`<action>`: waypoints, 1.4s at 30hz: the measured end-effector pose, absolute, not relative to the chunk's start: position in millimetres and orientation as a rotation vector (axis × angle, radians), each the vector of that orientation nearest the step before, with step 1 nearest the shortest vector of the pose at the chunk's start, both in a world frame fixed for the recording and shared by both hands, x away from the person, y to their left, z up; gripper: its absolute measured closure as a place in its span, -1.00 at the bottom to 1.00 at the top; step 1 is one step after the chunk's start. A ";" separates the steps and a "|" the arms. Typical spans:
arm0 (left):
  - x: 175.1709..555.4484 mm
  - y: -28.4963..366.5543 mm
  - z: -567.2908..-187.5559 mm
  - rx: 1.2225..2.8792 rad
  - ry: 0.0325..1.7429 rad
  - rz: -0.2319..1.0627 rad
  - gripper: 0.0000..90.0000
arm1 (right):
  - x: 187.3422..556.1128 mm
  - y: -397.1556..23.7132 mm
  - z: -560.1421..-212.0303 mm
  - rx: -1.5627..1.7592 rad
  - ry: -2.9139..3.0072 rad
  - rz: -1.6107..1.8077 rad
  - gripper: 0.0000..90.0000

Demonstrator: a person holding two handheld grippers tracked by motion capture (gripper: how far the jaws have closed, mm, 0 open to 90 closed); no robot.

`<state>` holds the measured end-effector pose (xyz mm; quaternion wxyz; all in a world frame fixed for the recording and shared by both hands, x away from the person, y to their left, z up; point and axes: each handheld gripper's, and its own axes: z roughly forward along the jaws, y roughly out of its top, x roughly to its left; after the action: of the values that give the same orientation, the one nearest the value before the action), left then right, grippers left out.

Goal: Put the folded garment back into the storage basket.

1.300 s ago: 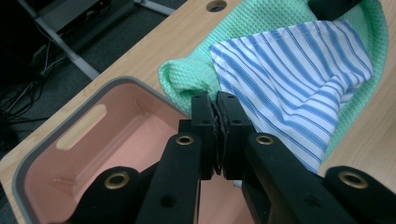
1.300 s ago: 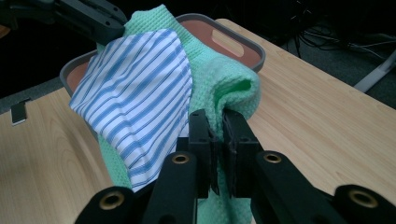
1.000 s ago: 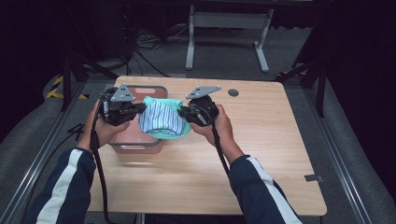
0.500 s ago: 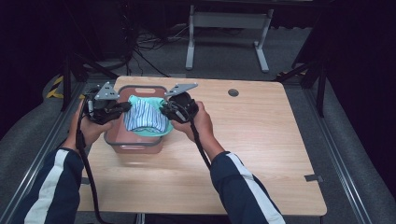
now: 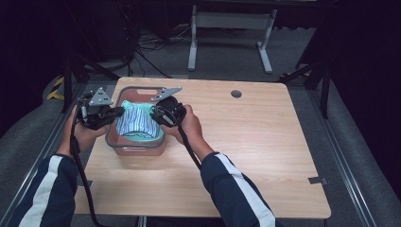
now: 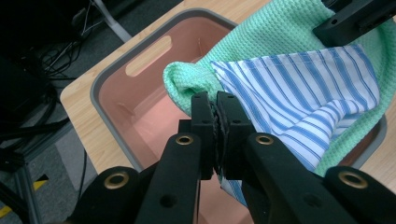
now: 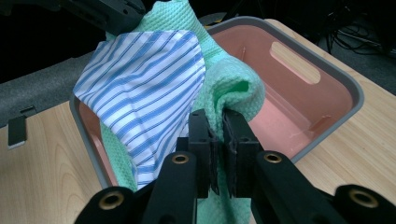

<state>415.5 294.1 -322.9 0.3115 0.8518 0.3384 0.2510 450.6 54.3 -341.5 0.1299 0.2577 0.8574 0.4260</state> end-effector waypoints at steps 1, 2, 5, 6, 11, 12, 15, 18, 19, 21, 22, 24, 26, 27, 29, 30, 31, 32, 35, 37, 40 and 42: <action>416.0 295.0 -324.2 2.246 0.891 0.672 0.92 | 451.2 55.7 -342.4 0.744 2.493 1.235 0.84; 416.3 295.8 -324.5 2.249 0.890 0.678 0.92 | 451.4 57.3 -343.3 0.742 2.495 1.239 0.84; 416.9 295.6 -328.0 2.254 0.898 0.679 0.92 | 452.8 61.4 -345.8 0.743 2.503 1.237 0.84; 417.3 294.9 -330.1 2.254 0.901 0.672 0.92 | 453.2 62.5 -346.9 0.738 2.504 1.235 0.84; 420.3 292.5 -338.2 2.272 0.908 0.666 0.92 | 456.1 67.1 -354.5 0.747 2.522 1.231 0.84; 420.7 292.1 -340.0 2.271 0.913 0.670 0.92 | 456.5 68.0 -355.9 0.749 2.525 1.230 0.84; 421.8 291.9 -343.5 2.272 0.920 0.671 0.92 | 457.4 70.4 -359.3 0.750 2.534 1.225 0.84; 422.8 292.9 -346.3 2.281 0.925 0.672 0.92 | 457.7 73.8 -363.9 0.744 2.545 1.215 0.84; 423.2 293.4 -348.1 2.278 0.926 0.673 0.92 | 458.6 75.0 -366.6 0.749 2.550 1.209 0.83; 423.5 293.5 -349.6 2.281 0.928 0.668 0.92 | 459.0 75.4 -367.6 0.758 2.549 1.207 0.83; 423.9 293.1 -352.1 2.275 0.931 0.668 0.92 | 460.2 75.3 -369.5 0.756 2.551 1.201 0.83; 424.1 292.6 -354.5 2.286 0.938 0.681 0.92 | 462.1 75.1 -373.0 0.771 2.559 1.196 0.82; 424.6 292.5 -358.0 2.289 0.941 0.666 0.92 | 464.0 74.7 -376.3 0.777 2.565 1.195 0.82; 424.6 292.5 -358.0 2.289 0.941 0.666 0.92 | 464.0 74.7 -376.3 0.777 2.565 1.195 0.82; 424.9 292.7 -361.1 2.295 0.941 0.666 0.92 | 465.1 75.0 -379.3 0.776 2.571 1.183 0.82; 425.4 294.3 -361.5 2.304 0.949 0.652 0.92 | 465.7 75.4 -381.1 0.777 2.572 1.180 0.81; 425.4 294.3 -361.5 2.304 0.949 0.652 0.92 | 465.7 75.4 -381.1 0.777 2.572 1.180 0.81; 425.8 295.3 -363.2 2.288 0.959 0.665 0.92 | 466.2 75.8 -382.6 0.777 2.570 1.177 0.80; 427.3 296.1 -364.2 2.294 0.967 0.657 0.92 | 467.4 76.0 -384.2 0.784 2.573 1.166 0.79; 427.6 295.2 -366.4 2.288 0.965 0.666 0.92 | 468.2 76.1 -385.4 0.785 2.575 1.157 0.77; 428.0 294.6 -369.2 2.295 0.976 0.660 0.88 | 469.1 76.1 -387.3 0.789 2.573 1.141 0.69; 429.1 295.2 -370.2 2.287 1.009 0.653 0.72 | 469.5 75.5 -388.3 0.797 2.574 1.144 0.66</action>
<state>429.1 295.2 -370.2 0.2757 0.8509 0.3753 0.2431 469.5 75.5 -388.3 0.1071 0.2707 0.8742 0.3886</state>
